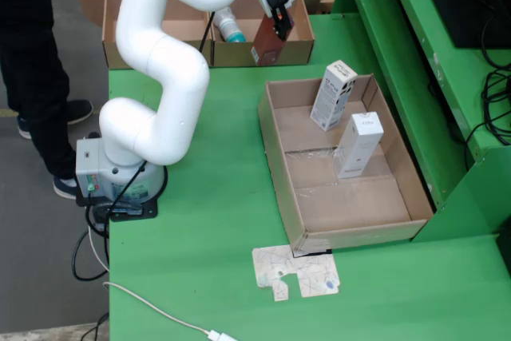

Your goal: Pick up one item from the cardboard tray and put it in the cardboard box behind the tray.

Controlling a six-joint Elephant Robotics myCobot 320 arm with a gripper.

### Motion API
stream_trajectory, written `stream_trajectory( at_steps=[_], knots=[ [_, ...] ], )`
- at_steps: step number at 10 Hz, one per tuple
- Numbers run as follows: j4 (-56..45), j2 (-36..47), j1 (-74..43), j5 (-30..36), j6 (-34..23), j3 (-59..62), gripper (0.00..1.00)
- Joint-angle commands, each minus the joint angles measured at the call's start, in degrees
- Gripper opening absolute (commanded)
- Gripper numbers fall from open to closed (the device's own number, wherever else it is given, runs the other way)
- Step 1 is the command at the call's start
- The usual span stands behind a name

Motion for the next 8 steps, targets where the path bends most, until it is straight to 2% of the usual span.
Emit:
stream_trajectory(
  at_steps=[1, 8],
  knots=[
    [2.36, 0.28, 3.38, -1.46, 1.52, 1.14, 0.00],
    [3.45, -0.16, 4.20, -1.51, 1.98, 1.14, 0.00]
  ],
)
